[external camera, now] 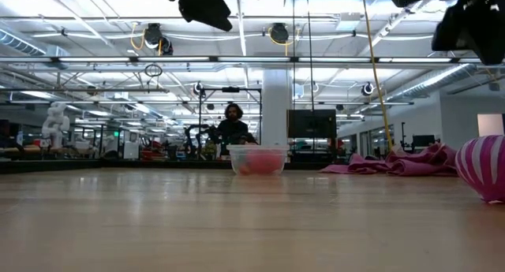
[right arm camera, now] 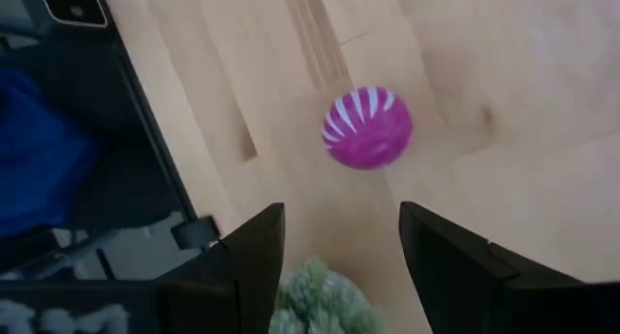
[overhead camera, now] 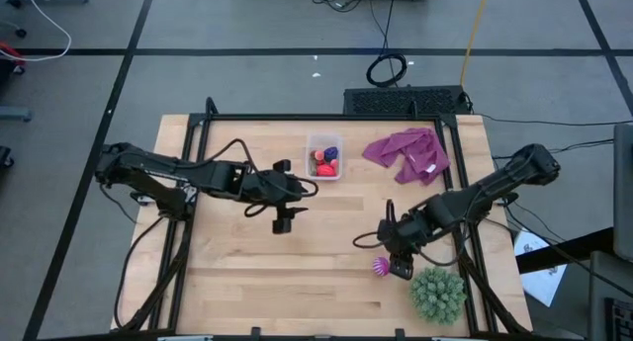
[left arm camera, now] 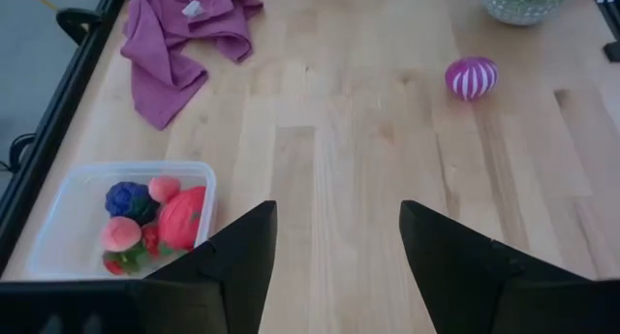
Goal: Pick and placing Produce into tupperware
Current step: Put the purple onion into the transparent bin
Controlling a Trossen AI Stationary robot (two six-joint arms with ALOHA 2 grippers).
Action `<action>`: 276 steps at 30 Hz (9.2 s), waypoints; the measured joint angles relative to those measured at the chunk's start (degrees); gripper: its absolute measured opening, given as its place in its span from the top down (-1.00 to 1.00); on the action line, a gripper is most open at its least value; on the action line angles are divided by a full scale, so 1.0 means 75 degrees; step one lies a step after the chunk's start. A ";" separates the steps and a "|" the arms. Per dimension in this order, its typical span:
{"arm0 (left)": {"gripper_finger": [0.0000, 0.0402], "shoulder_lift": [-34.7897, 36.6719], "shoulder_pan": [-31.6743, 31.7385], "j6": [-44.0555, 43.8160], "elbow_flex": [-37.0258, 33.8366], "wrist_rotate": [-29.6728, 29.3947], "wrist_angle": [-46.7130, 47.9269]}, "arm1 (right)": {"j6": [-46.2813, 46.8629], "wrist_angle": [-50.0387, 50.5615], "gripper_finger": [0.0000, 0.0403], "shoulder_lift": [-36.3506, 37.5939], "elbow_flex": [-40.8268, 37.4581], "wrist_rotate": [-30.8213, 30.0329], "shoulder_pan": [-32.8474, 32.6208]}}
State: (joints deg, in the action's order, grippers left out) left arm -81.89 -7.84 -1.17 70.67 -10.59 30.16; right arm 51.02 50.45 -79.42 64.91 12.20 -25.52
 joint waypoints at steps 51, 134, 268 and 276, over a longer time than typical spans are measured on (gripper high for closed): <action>-0.12 0.0003 0.0222 0.0133 0.0000 -0.0399 0.0010 | 0.0717 -0.1681 0.06 0.0038 -0.1387 0.0947 0.0659; -0.12 0.0006 0.0222 0.0469 0.0000 -0.0404 0.0081 | 0.0284 0.1998 -0.56 -0.3389 0.1970 -0.1463 -0.0413; -0.12 0.2161 0.0780 0.0940 0.0006 -0.1946 0.1095 | -0.2592 -0.0927 -0.28 -0.2087 0.0256 -0.1024 0.1486; -0.12 0.2962 0.1121 0.0991 0.0006 -0.2017 0.1308 | -0.3704 -0.2579 -0.28 -0.0723 0.0256 -0.1046 0.2235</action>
State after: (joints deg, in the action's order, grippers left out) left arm -59.67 0.57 6.26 70.72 -25.72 39.97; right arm 23.24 31.11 -84.84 66.83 4.36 -8.76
